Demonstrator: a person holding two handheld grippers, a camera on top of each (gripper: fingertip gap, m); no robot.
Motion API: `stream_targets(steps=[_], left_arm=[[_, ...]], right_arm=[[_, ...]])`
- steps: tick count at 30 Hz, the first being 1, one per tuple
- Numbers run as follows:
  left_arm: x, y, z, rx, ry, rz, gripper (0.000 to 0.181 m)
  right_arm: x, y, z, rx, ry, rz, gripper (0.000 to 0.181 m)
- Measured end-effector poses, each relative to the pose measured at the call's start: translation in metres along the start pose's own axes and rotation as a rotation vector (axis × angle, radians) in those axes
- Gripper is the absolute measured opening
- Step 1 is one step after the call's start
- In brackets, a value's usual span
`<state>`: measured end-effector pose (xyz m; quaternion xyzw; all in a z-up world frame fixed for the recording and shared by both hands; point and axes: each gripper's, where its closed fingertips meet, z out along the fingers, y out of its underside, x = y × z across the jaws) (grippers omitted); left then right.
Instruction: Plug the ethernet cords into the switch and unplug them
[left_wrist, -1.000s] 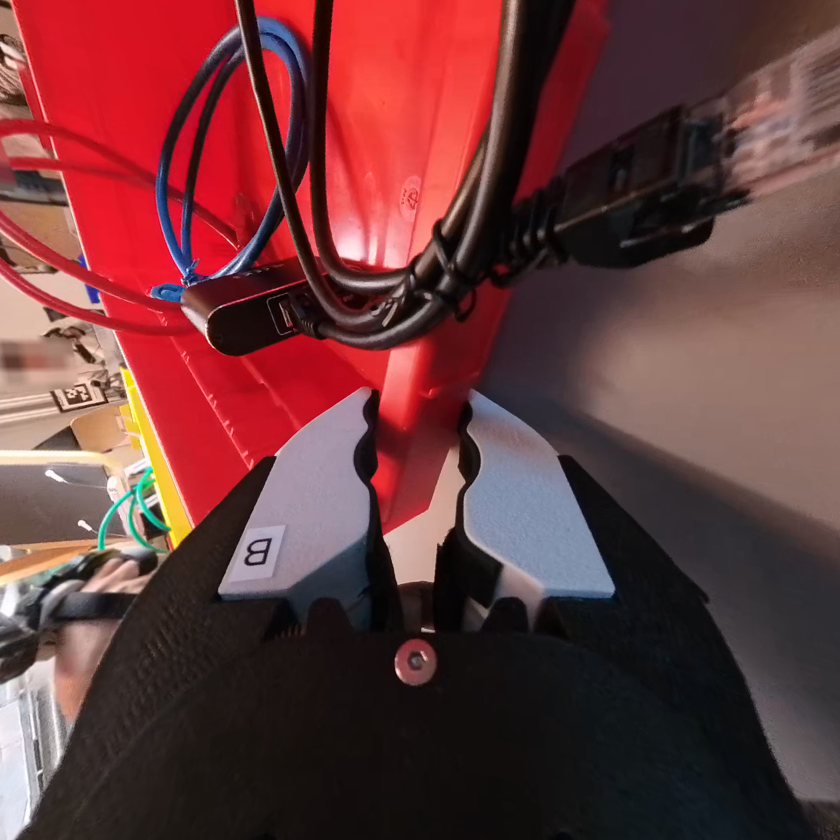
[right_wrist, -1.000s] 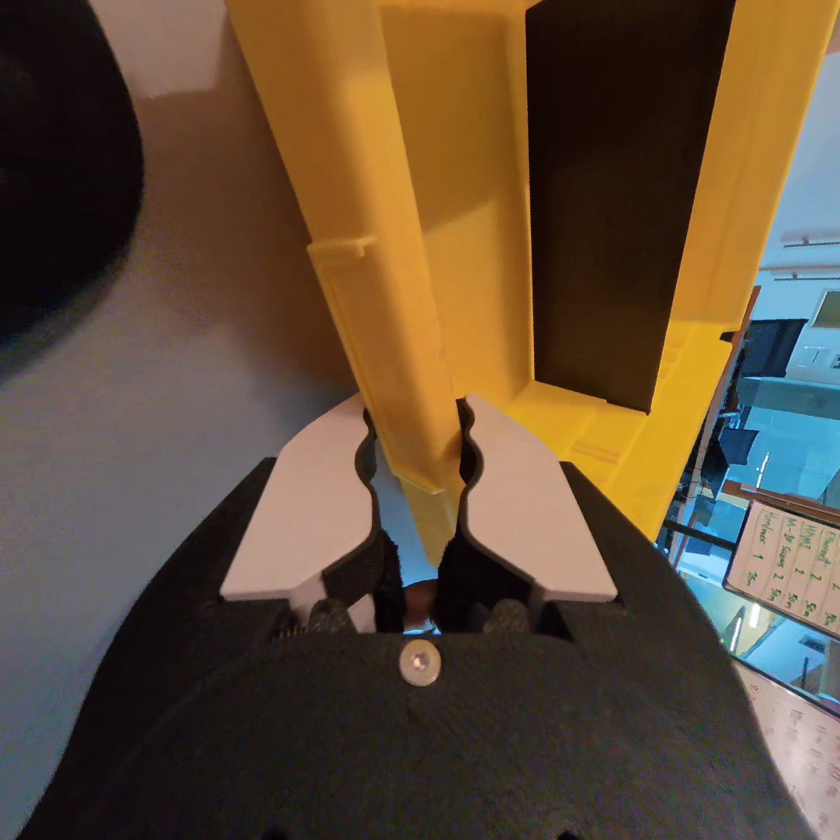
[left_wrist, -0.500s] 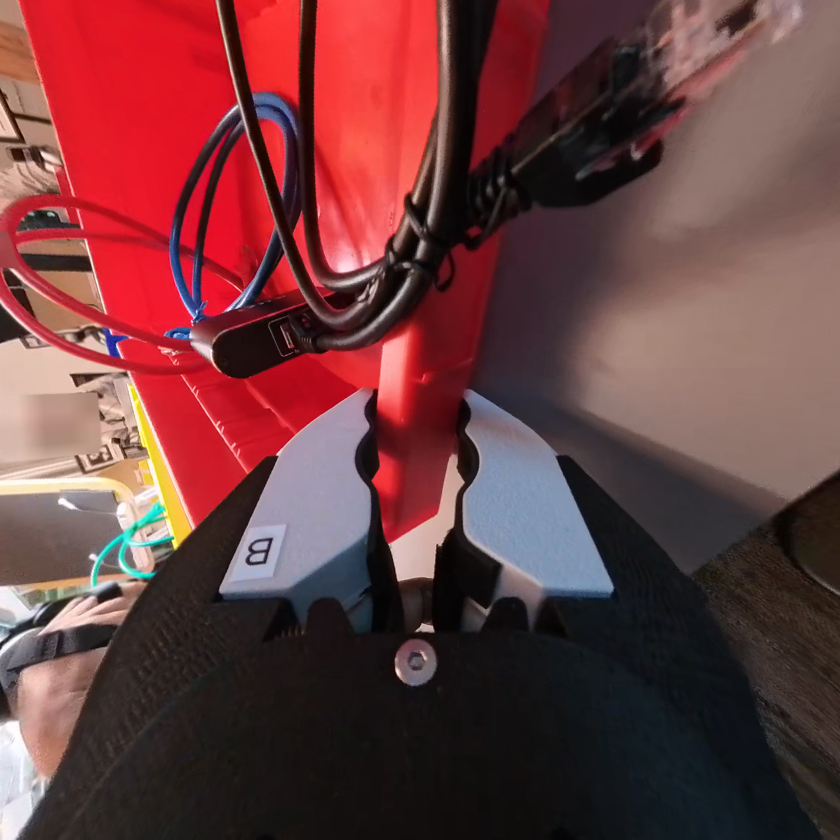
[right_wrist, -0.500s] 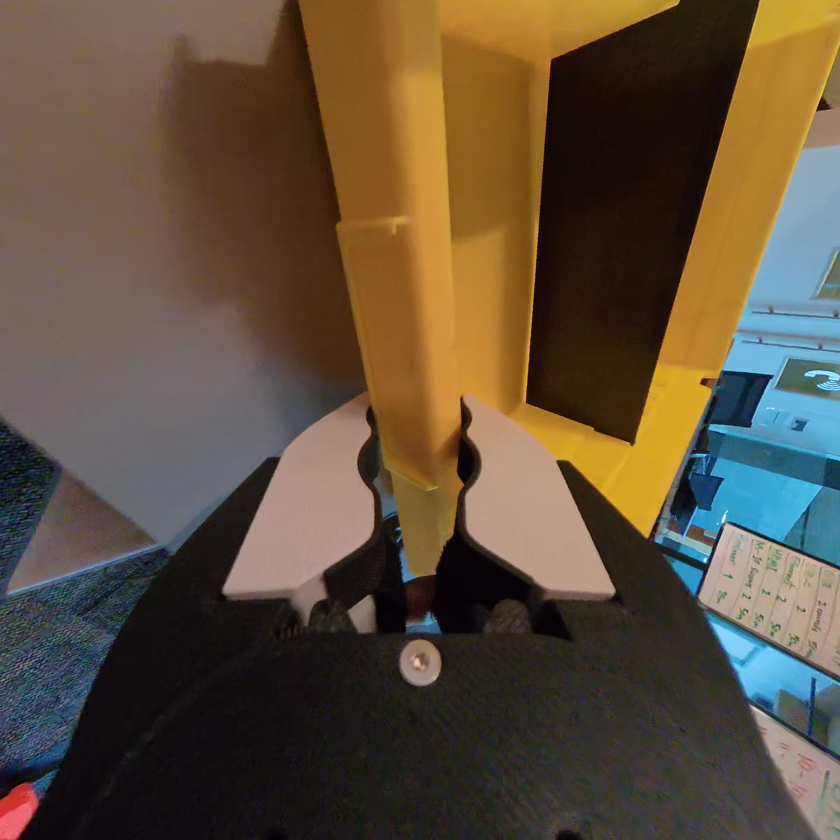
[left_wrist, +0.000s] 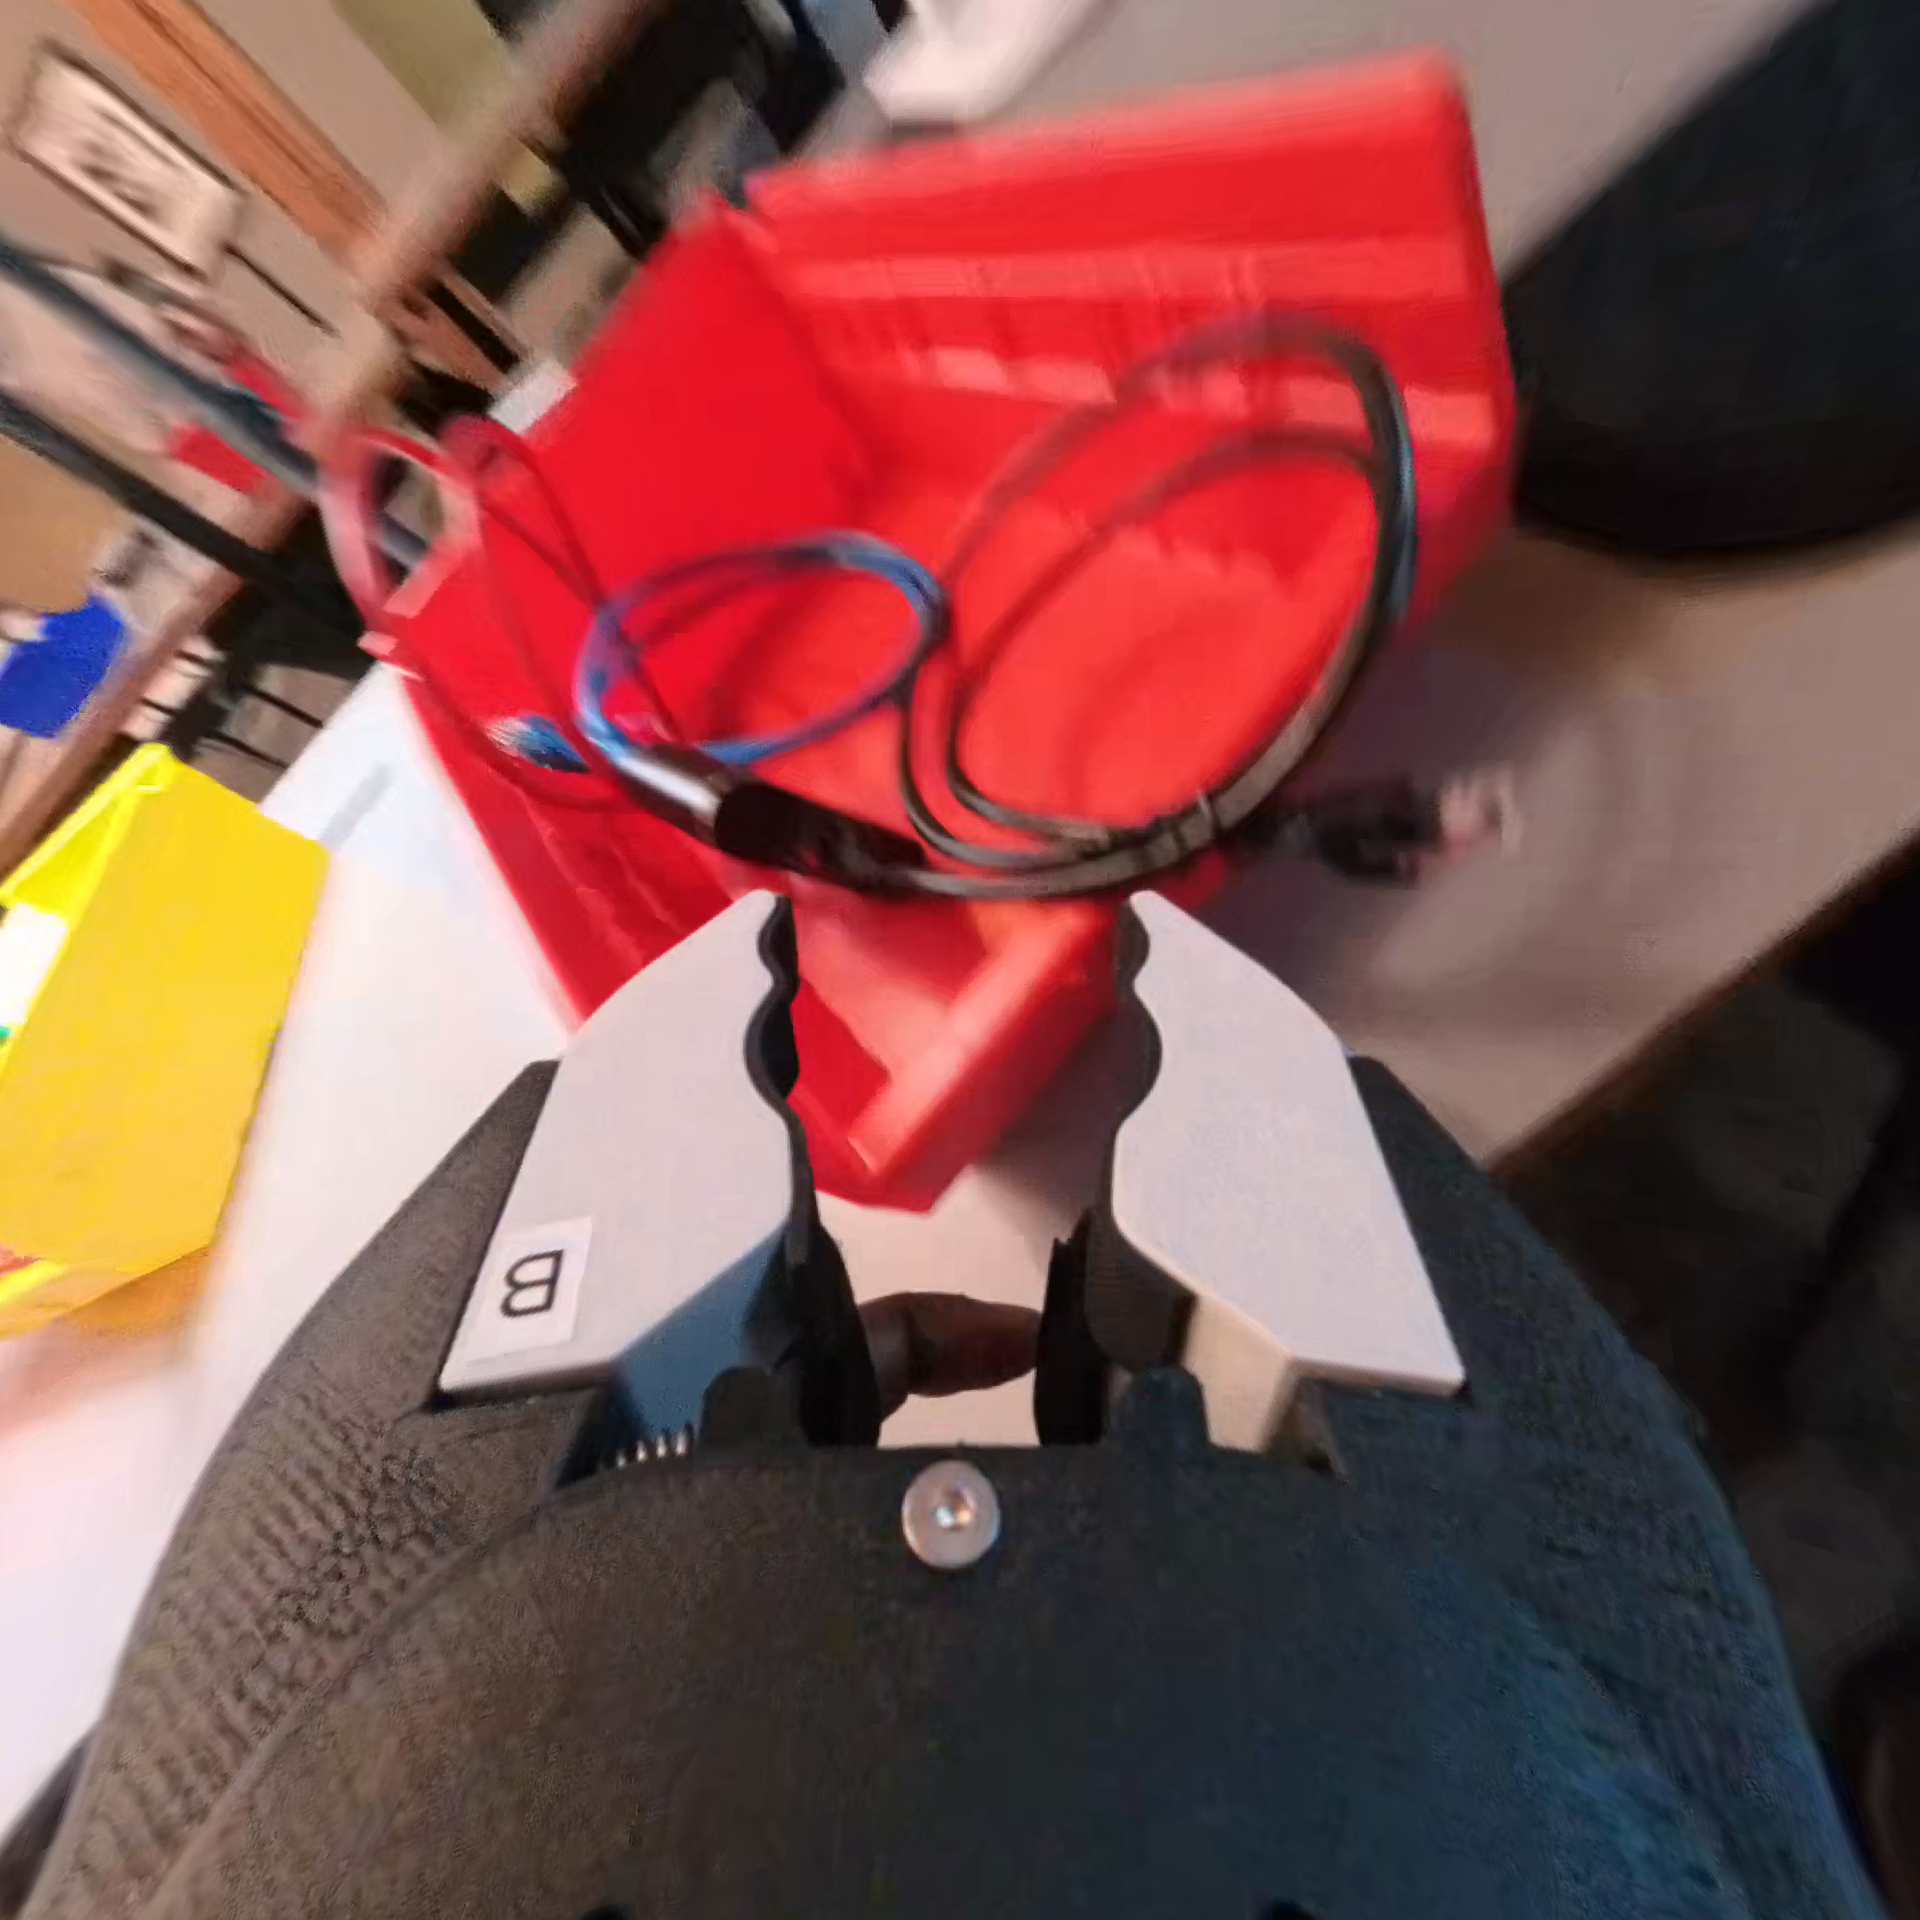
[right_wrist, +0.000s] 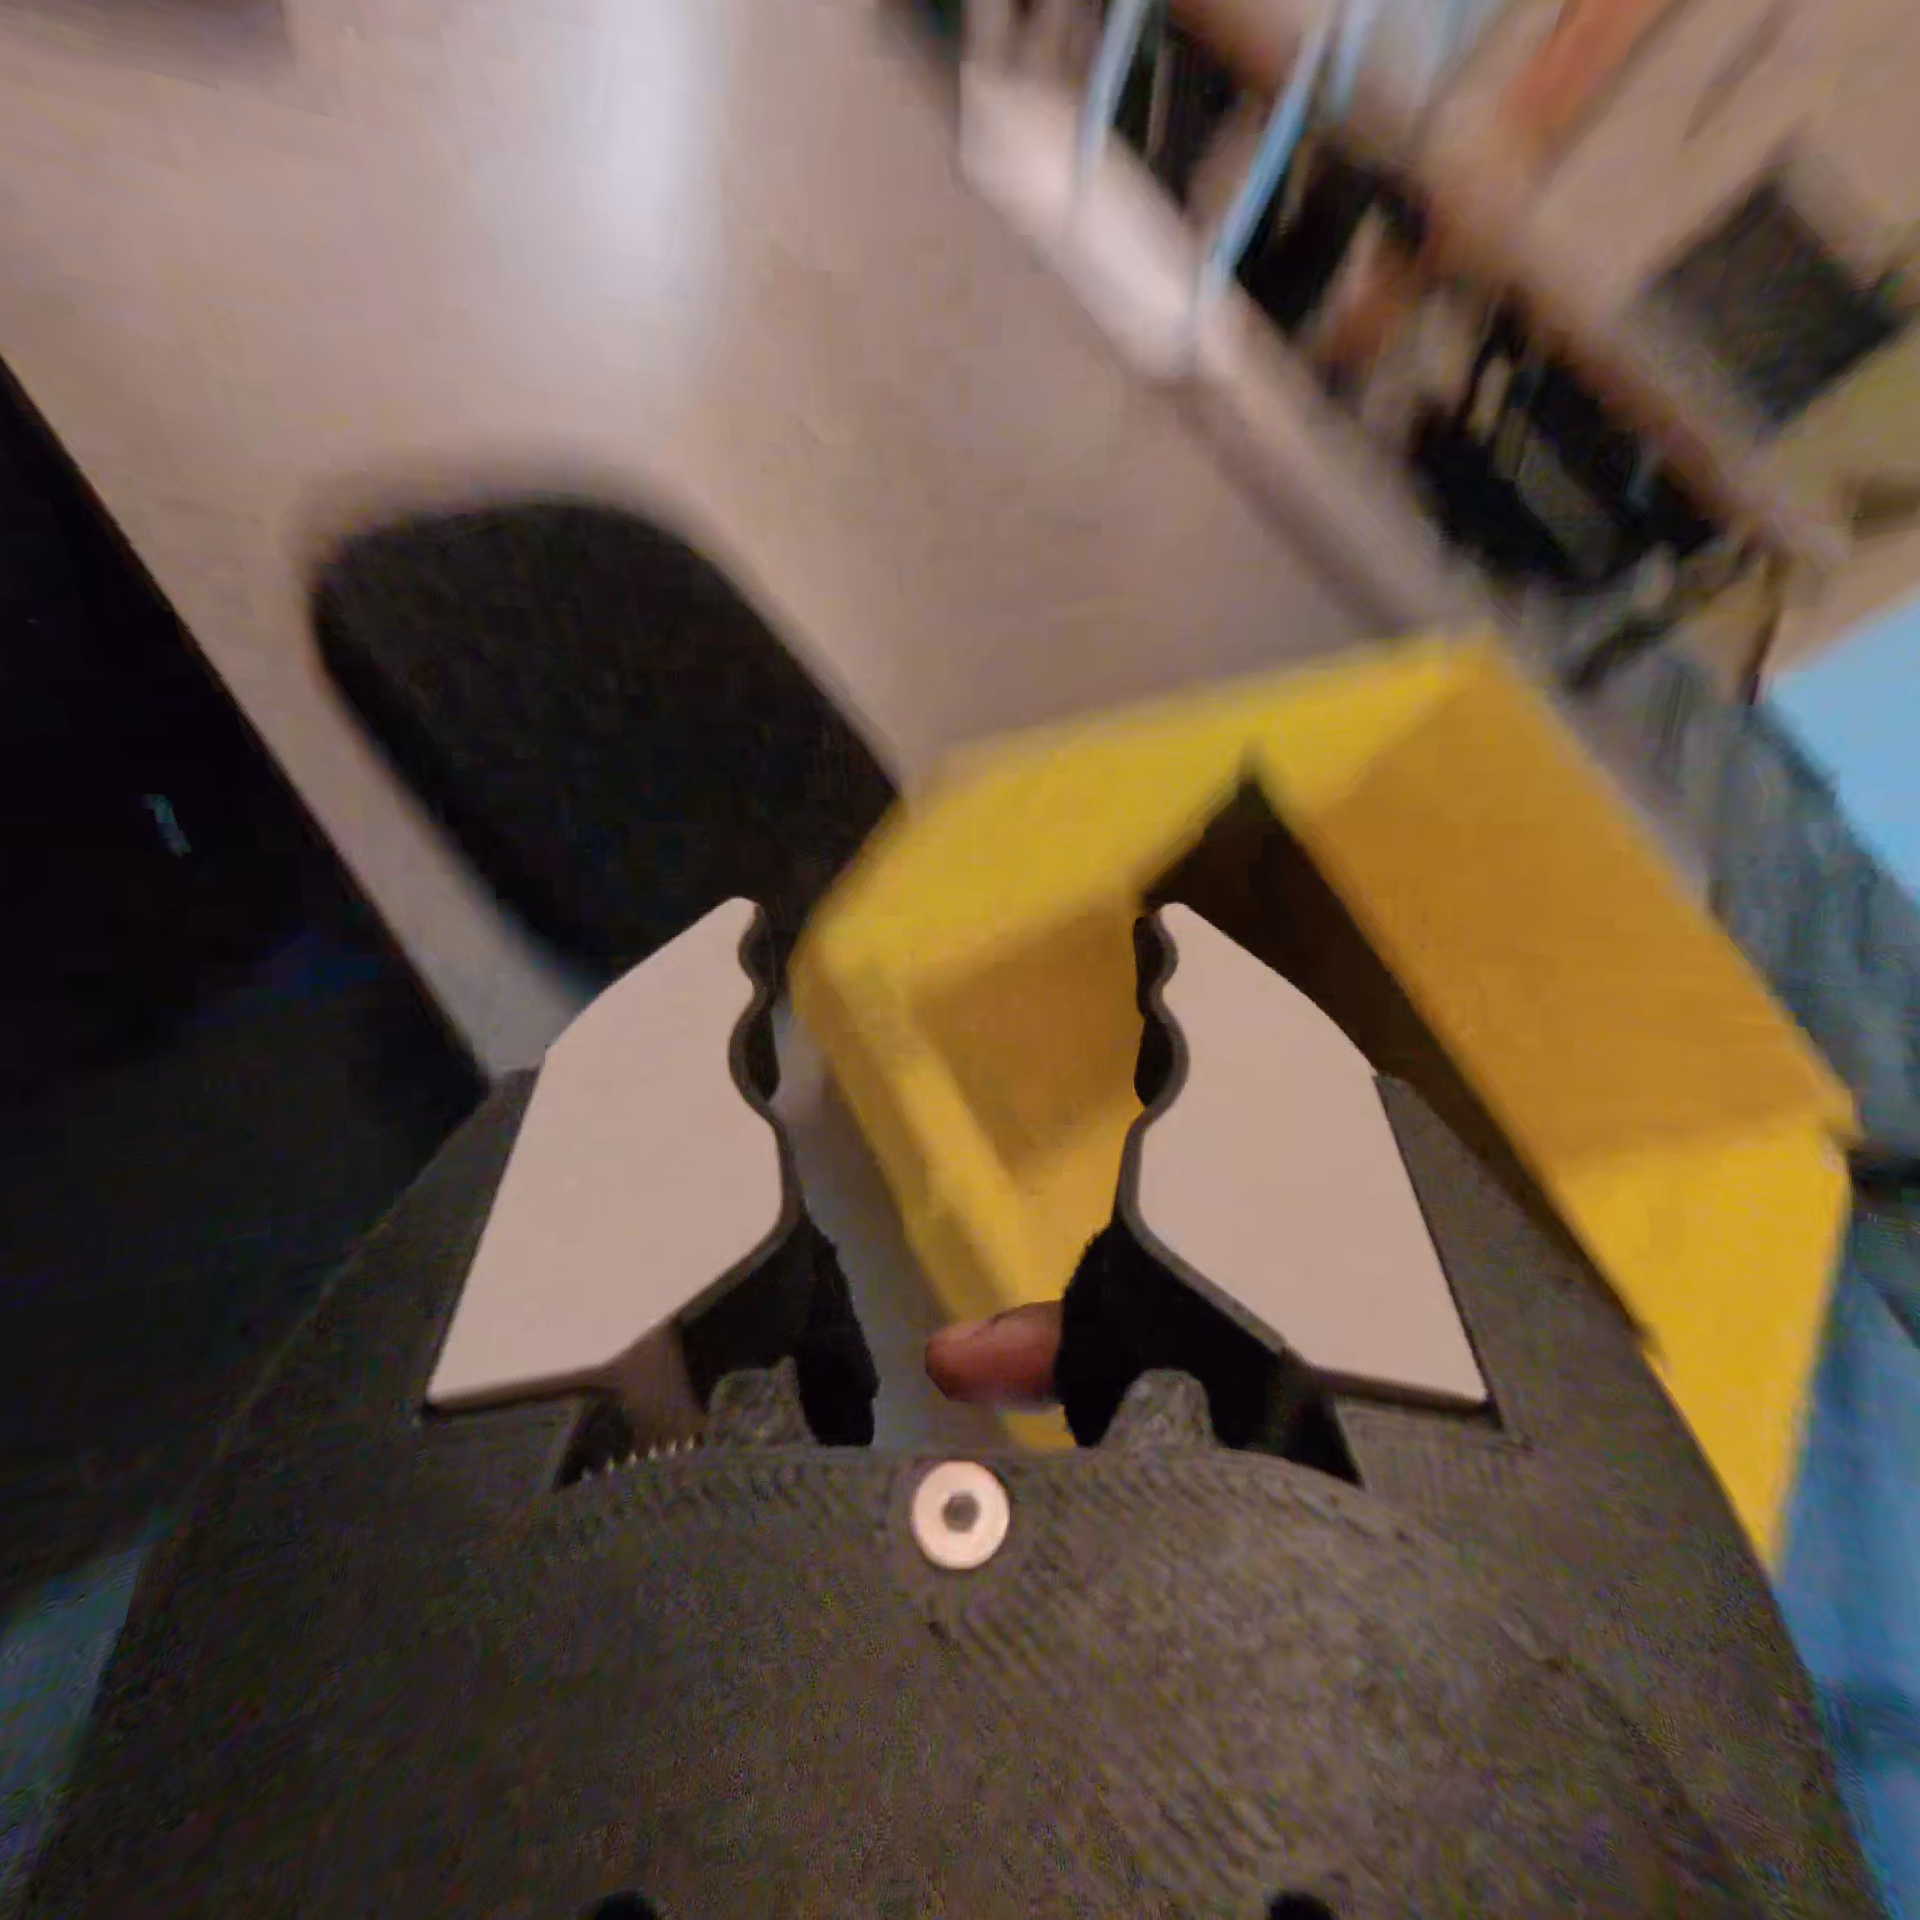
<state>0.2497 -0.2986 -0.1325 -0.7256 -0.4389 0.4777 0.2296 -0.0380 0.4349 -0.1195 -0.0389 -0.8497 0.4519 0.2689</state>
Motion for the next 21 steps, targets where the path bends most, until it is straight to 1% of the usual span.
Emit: stream_targets(steps=[2,3,4,5,7,10,12,14,17,21], left_arm=[[-0.019,-0.031,-0.008,0.141,-0.079,-0.129,0.059],[-0.029,-0.044,-0.011,0.180,-0.126,-0.191,0.058],[-0.041,-0.052,-0.011,0.192,-0.181,-0.253,0.058],[-0.050,-0.056,-0.009,0.177,-0.219,-0.318,0.058],[-0.056,-0.056,0.004,0.081,-0.229,-0.460,0.058],[-0.046,-0.045,0.032,-0.129,-0.151,-0.620,0.058],[-0.051,-0.026,0.045,-0.281,-0.180,-0.634,0.058],[-0.058,-0.010,0.054,-0.378,-0.207,-0.667,0.058],[-0.059,0.005,0.070,-0.457,-0.178,-0.743,0.057],[-0.056,0.013,0.089,-0.511,-0.160,-0.777,0.056]], right_arm=[[-0.002,-0.073,0.000,0.391,-0.012,0.059,0.072],[-0.002,-0.104,-0.004,0.561,-0.008,0.080,0.074],[-0.002,-0.129,-0.006,0.702,0.005,0.096,0.075],[-0.005,-0.147,-0.005,0.811,0.010,0.096,0.078],[-0.015,-0.171,0.008,0.942,0.006,0.090,0.077],[-0.042,-0.187,0.046,1.005,-0.098,0.107,0.076],[-0.062,-0.191,0.072,0.992,-0.193,0.117,0.077],[-0.077,-0.193,0.090,0.963,-0.261,0.110,0.078],[-0.086,-0.193,0.100,0.942,-0.291,0.094,0.077],[-0.084,-0.190,0.097,0.956,-0.285,0.113,0.073]])
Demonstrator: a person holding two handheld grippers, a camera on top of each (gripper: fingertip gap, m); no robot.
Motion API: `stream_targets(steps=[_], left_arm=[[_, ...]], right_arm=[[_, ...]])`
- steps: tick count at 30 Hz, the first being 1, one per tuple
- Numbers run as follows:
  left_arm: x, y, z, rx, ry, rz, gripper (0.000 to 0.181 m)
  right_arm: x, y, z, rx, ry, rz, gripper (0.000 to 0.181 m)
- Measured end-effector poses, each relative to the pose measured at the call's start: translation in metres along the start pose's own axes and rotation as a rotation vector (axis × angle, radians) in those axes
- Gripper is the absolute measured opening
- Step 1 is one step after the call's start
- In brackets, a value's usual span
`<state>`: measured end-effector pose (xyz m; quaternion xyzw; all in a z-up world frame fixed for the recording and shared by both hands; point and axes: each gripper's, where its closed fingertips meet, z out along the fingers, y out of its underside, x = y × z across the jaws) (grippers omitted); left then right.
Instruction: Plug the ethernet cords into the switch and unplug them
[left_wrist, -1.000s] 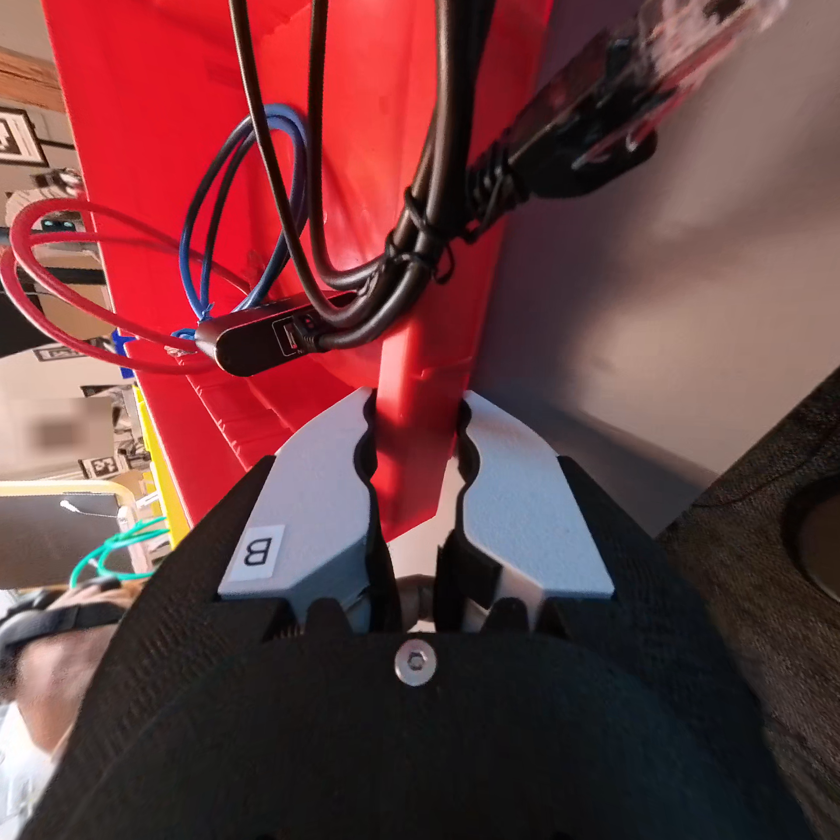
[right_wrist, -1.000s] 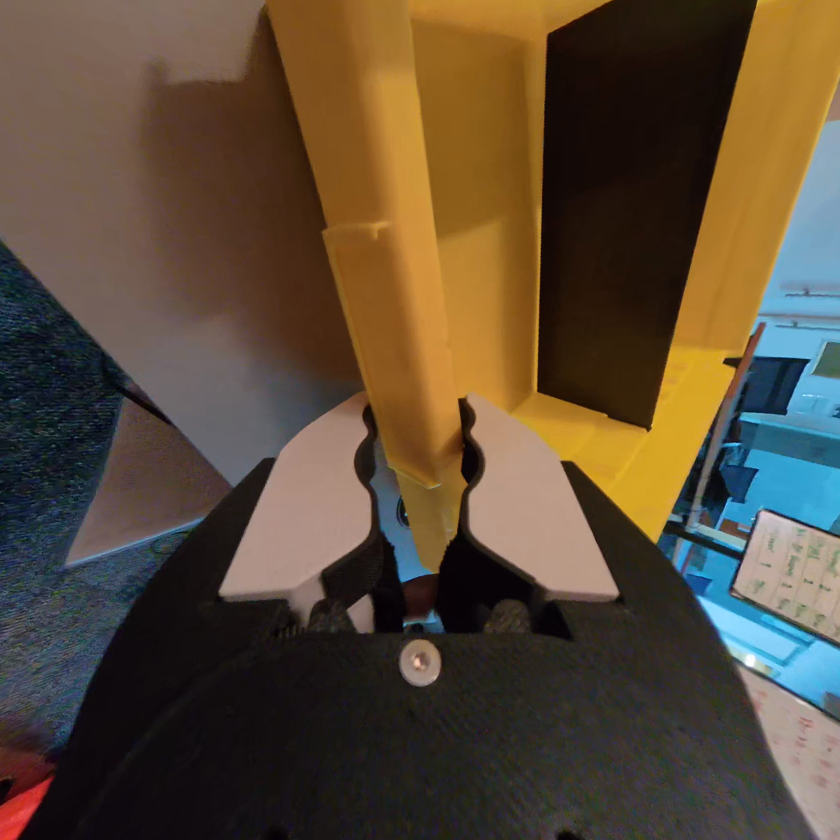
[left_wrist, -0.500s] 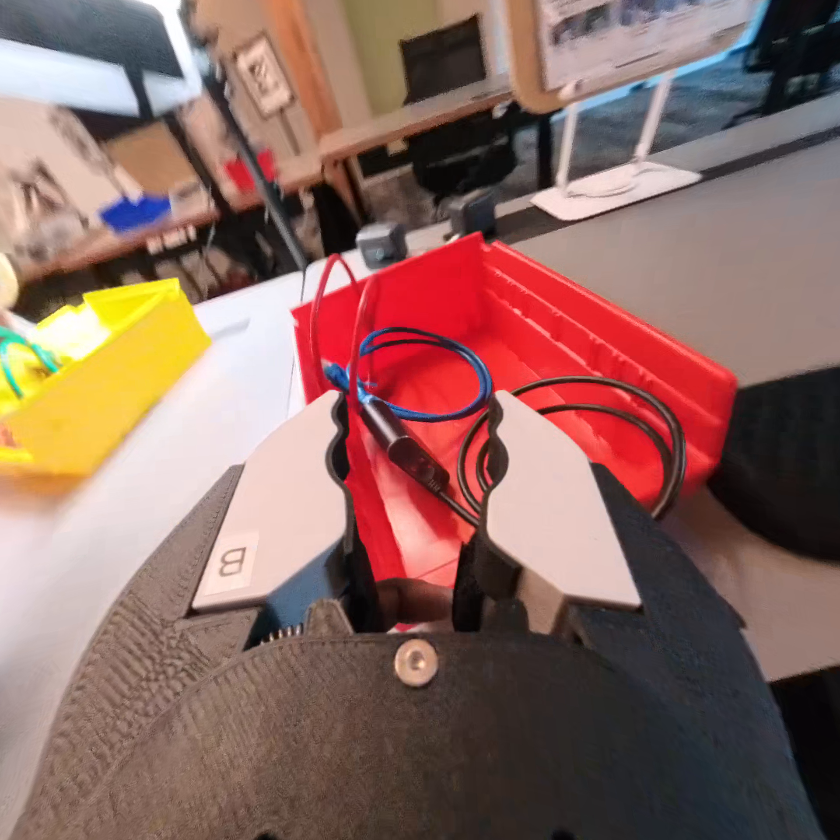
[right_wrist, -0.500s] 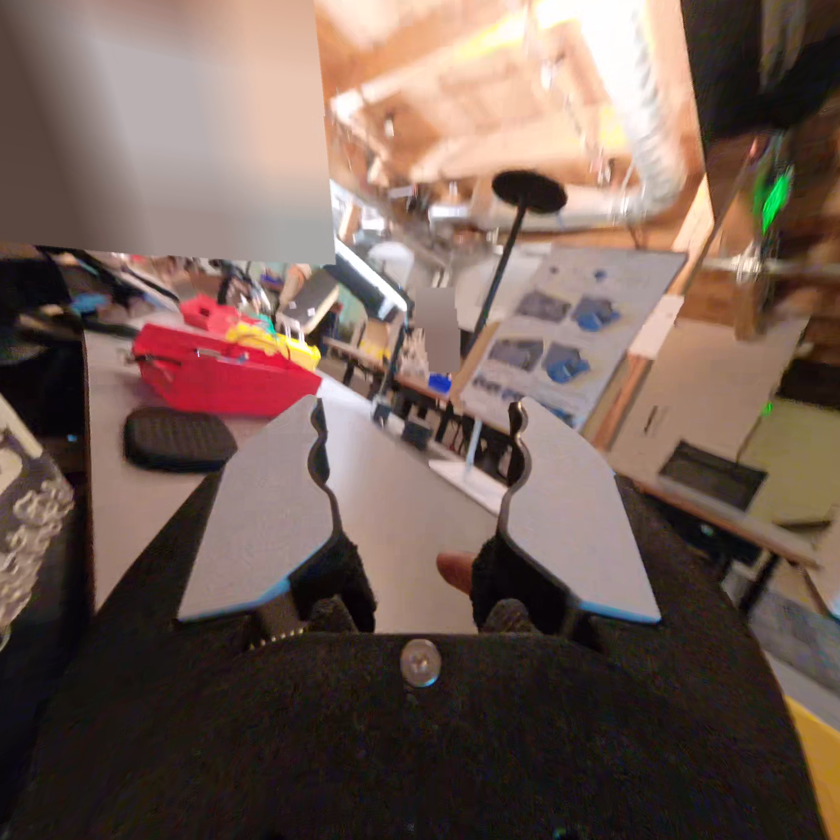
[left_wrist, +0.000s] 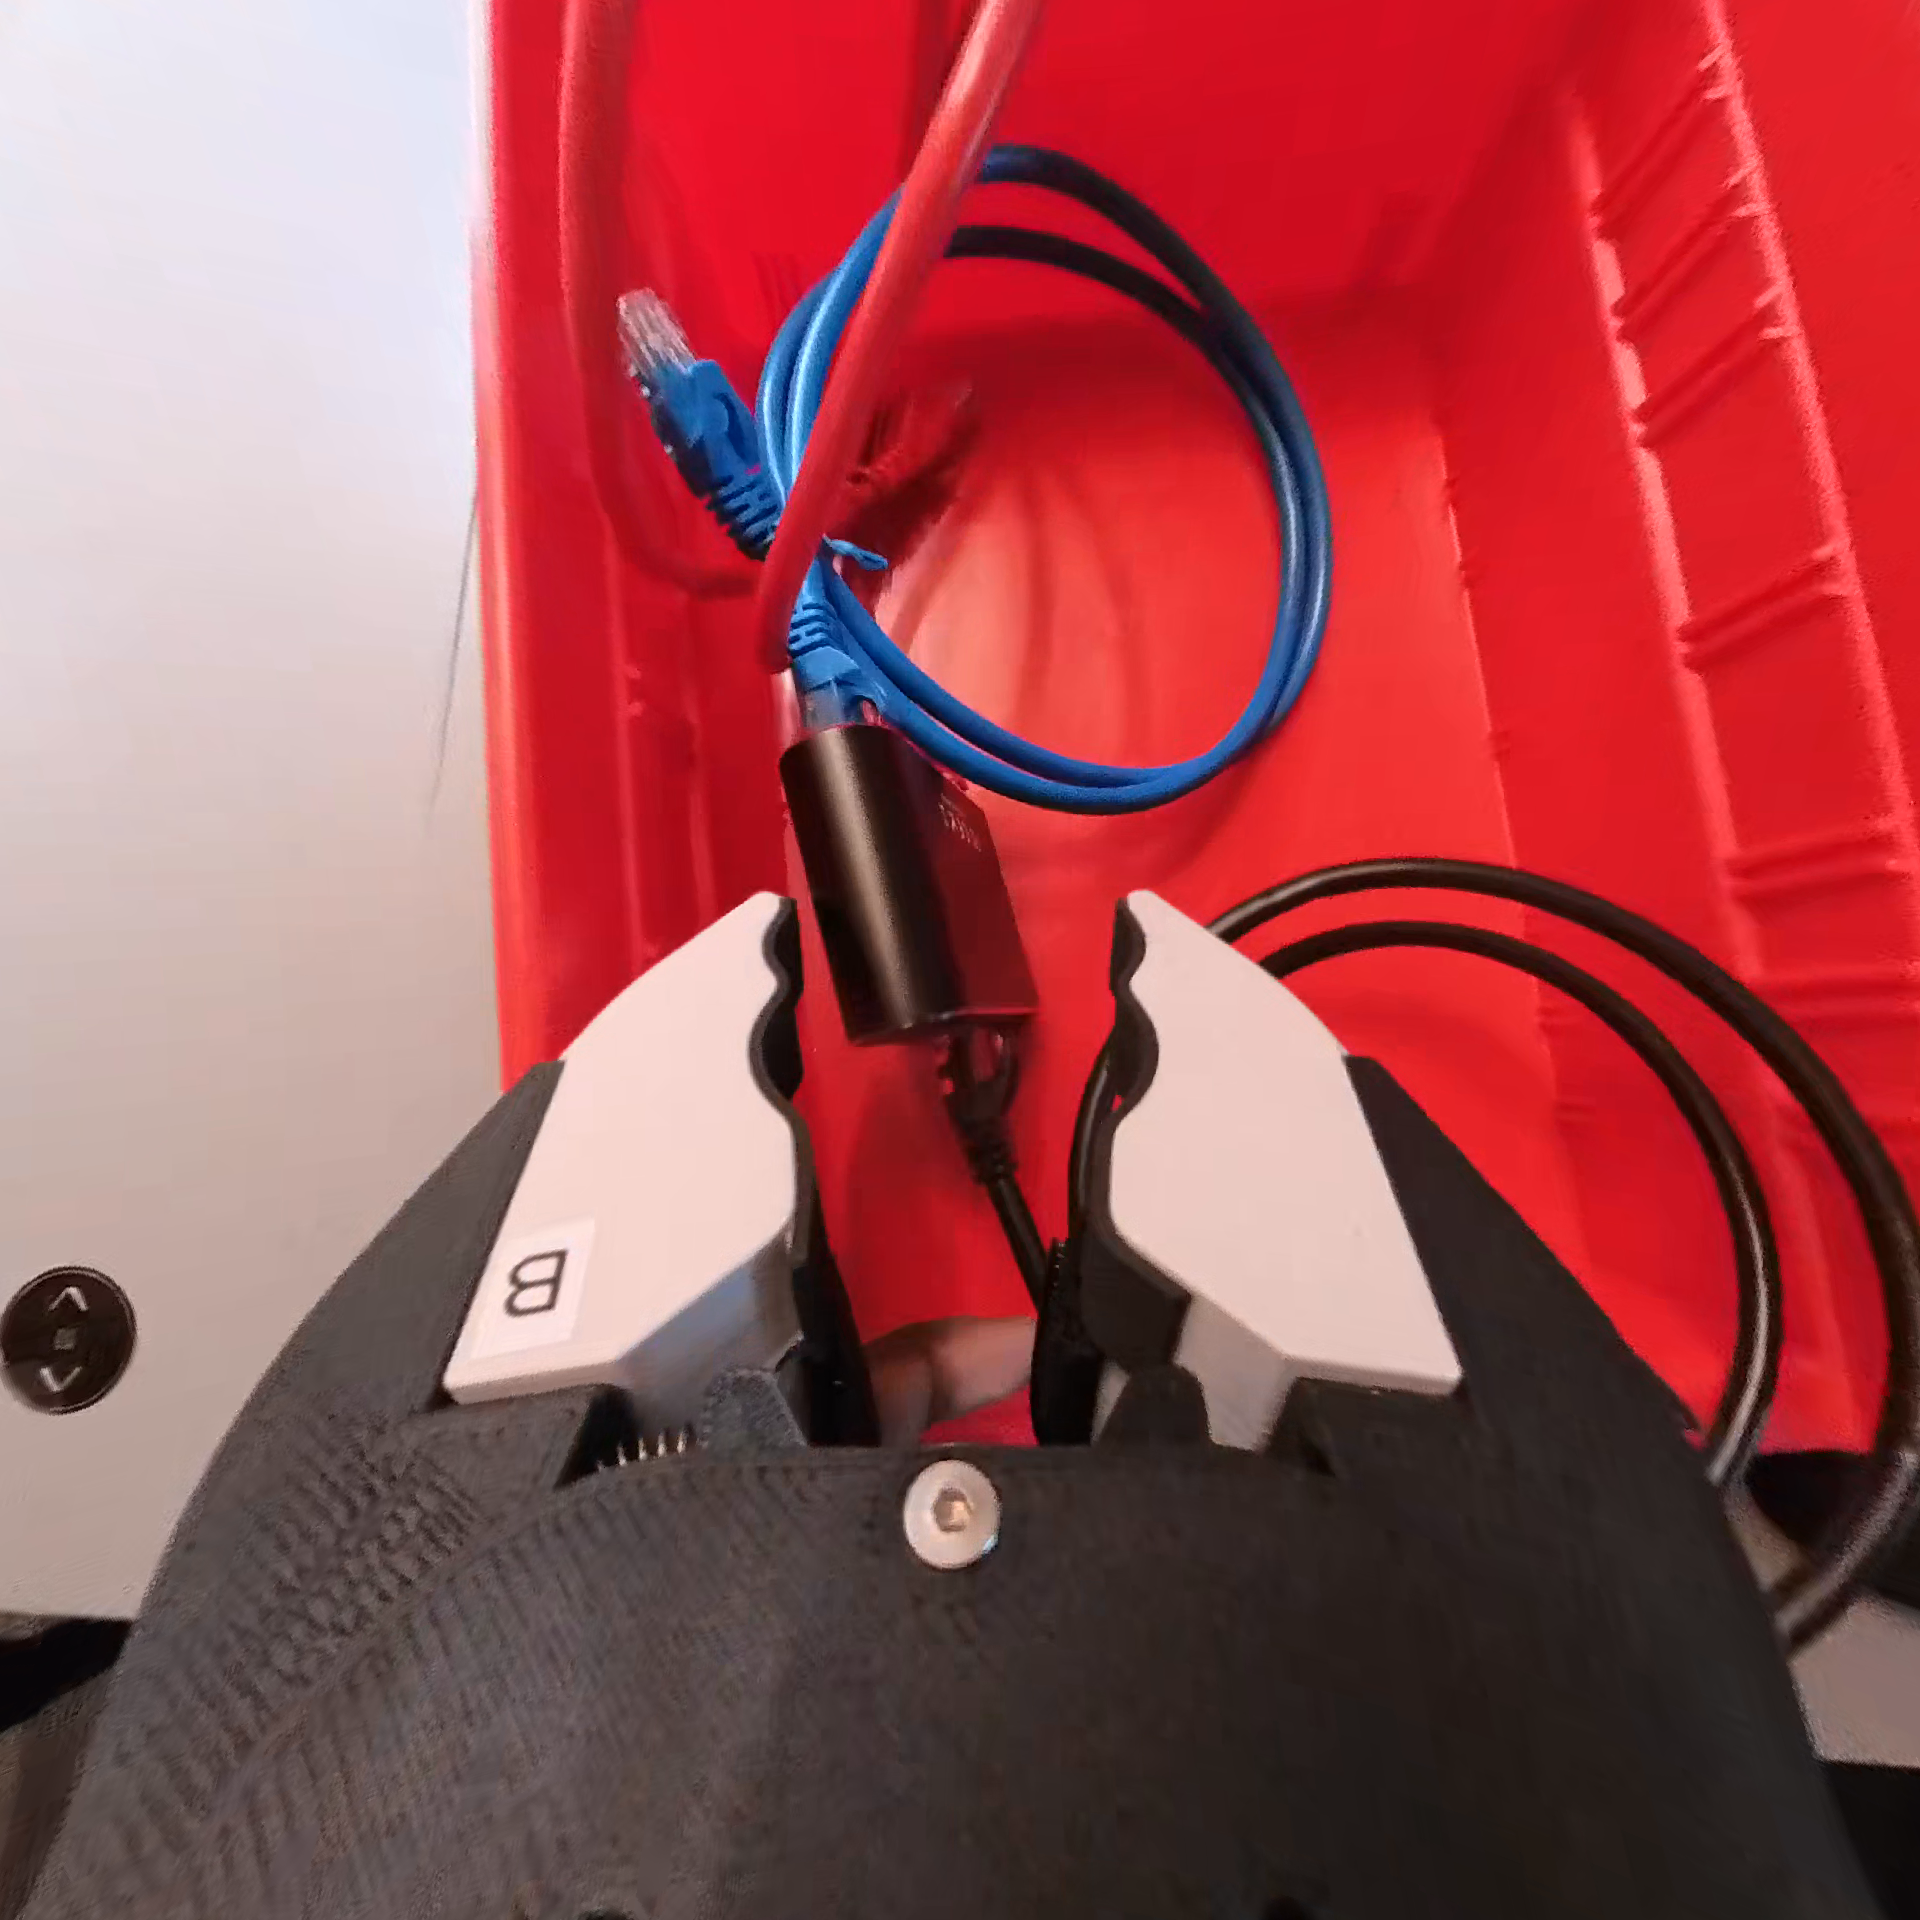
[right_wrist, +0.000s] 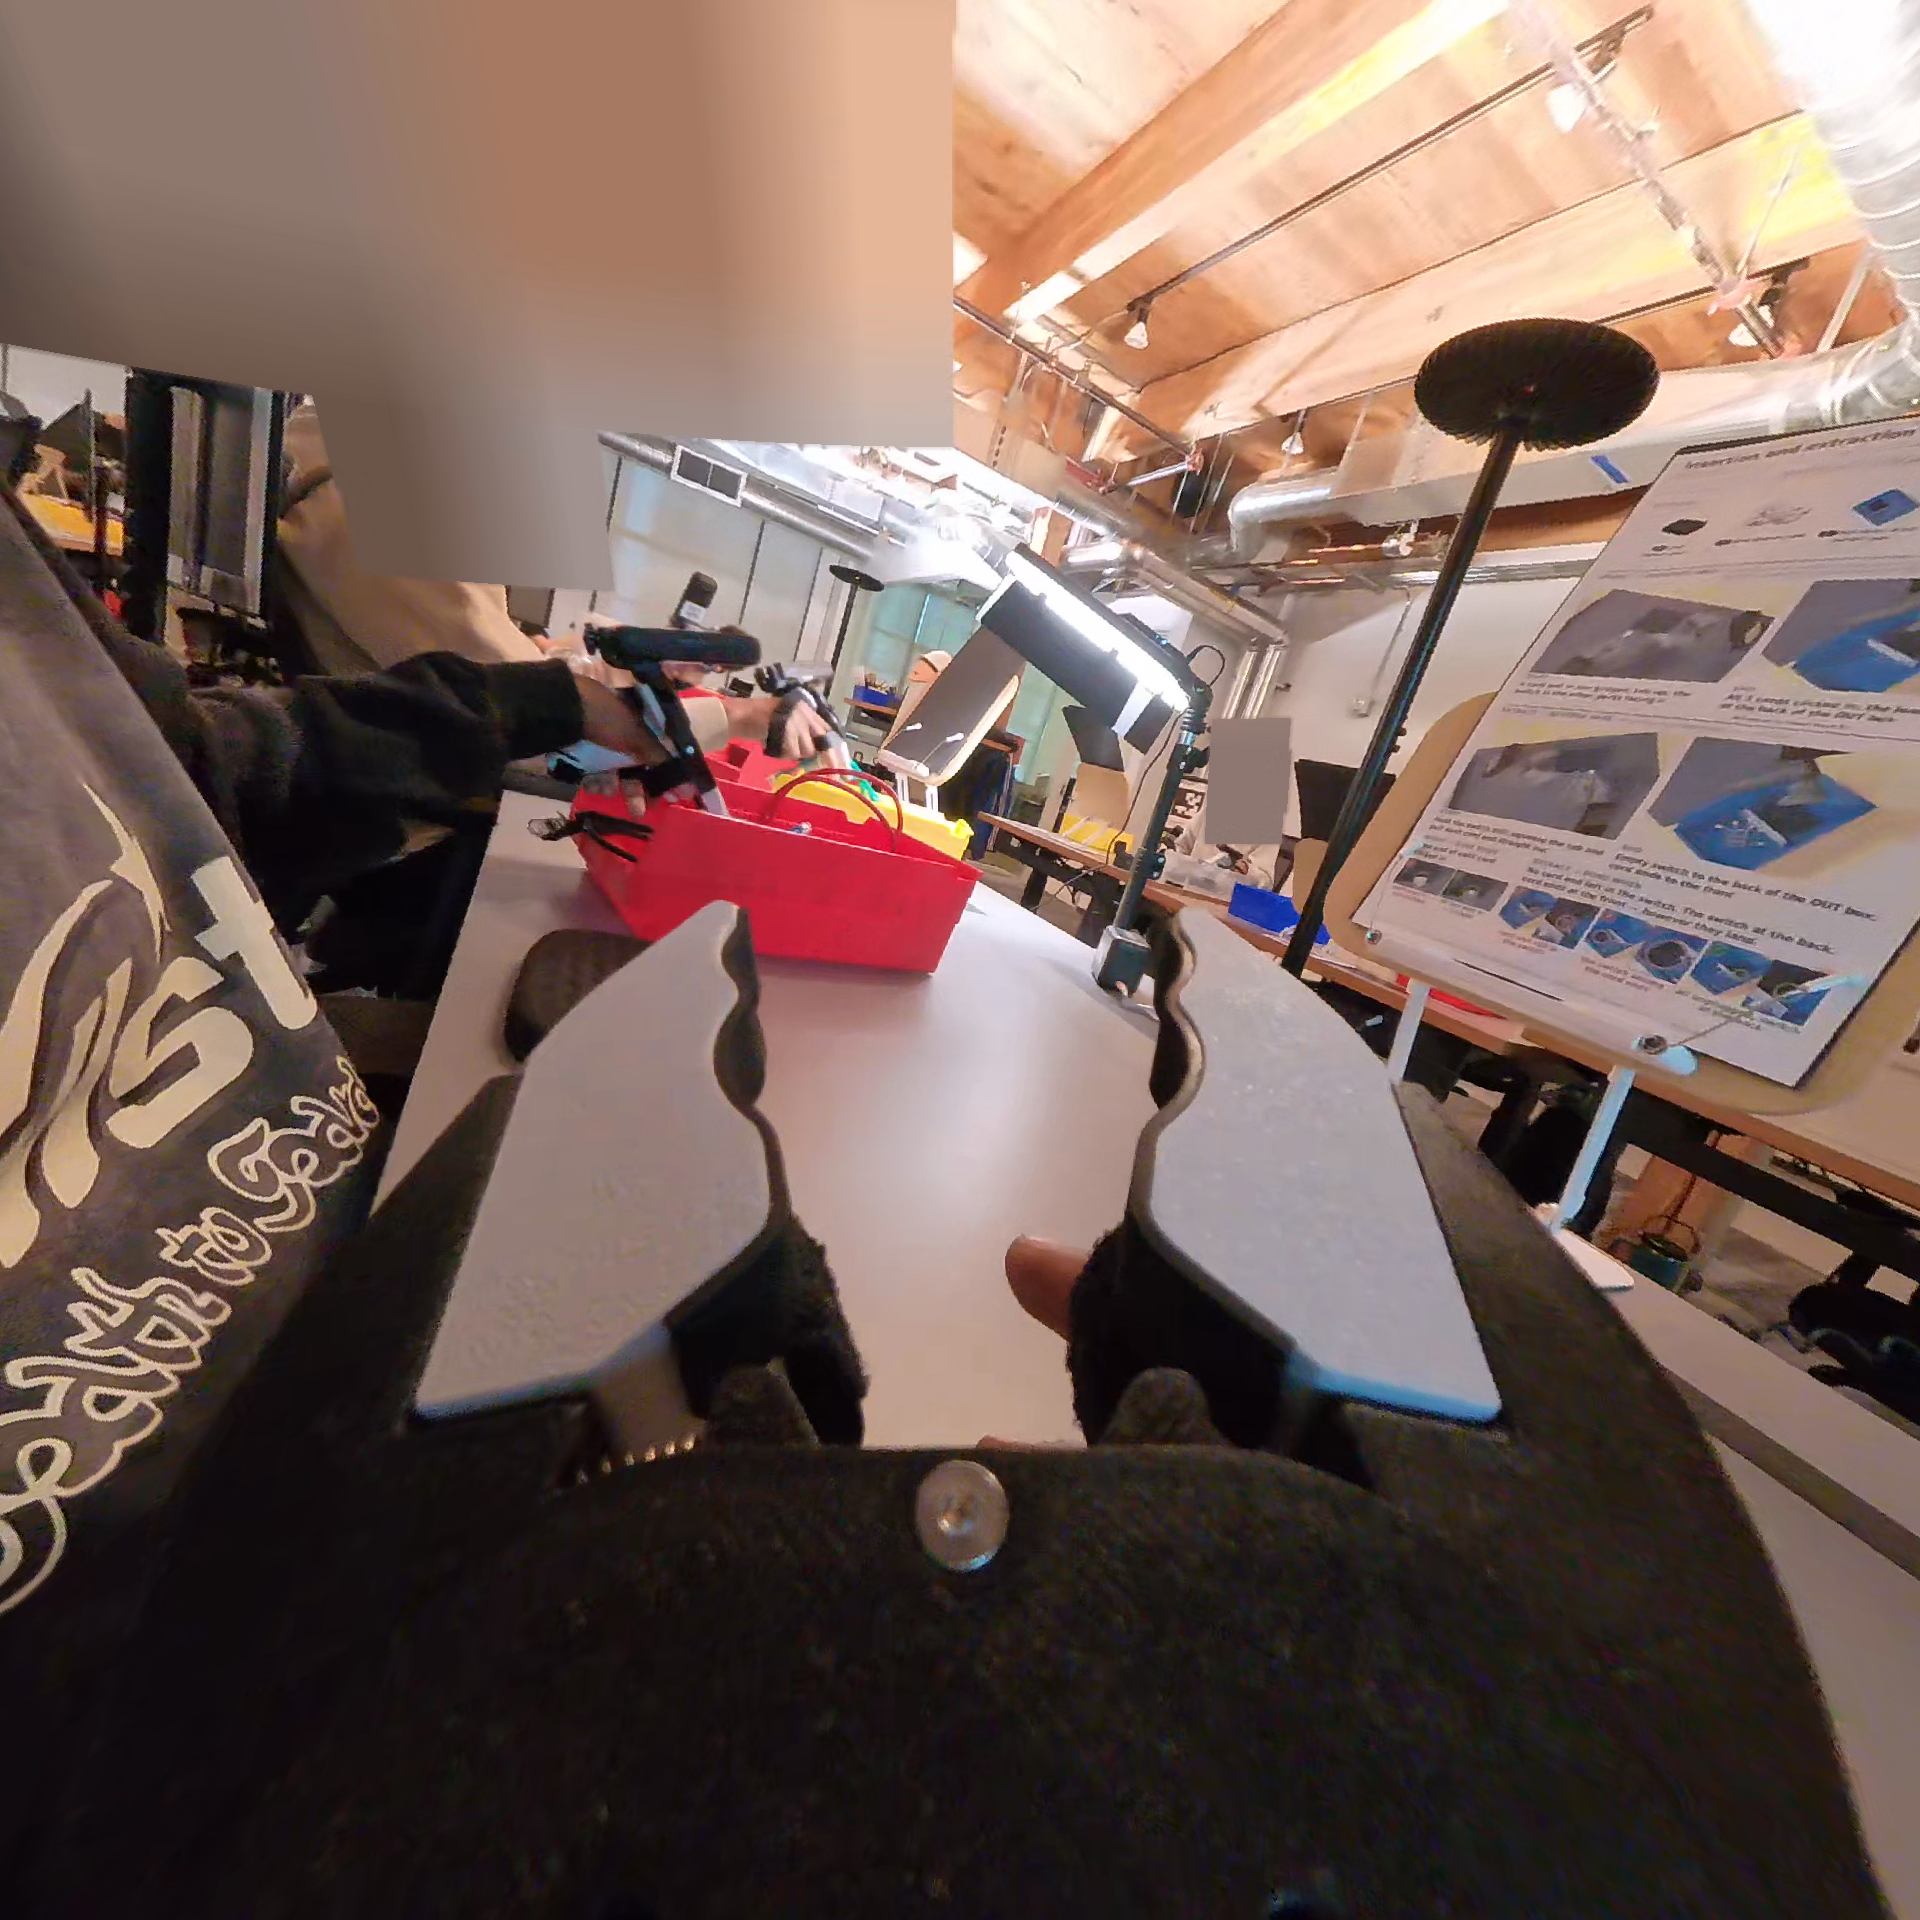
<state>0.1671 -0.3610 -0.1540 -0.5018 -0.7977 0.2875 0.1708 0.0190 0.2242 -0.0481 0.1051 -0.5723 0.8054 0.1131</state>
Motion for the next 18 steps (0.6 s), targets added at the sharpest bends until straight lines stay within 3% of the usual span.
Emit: stream_targets(steps=[4,7,13,18], left_arm=[[-0.003,0.015,0.023,-0.104,-0.051,0.019,0.054],[-0.009,0.015,0.029,-0.079,-0.113,0.033,0.040],[-0.004,-0.005,0.011,0.123,-0.060,0.001,0.027],[0.006,-0.039,-0.034,0.366,-0.031,0.069,0.026]], right_arm=[[0.003,0.000,-0.005,-0.004,0.020,-0.016,0.072],[0.003,0.000,-0.006,-0.003,0.025,-0.018,0.071],[0.004,0.010,-0.006,-0.043,0.029,-0.026,0.069],[-0.001,0.023,0.001,-0.103,0.010,-0.051,0.069]])
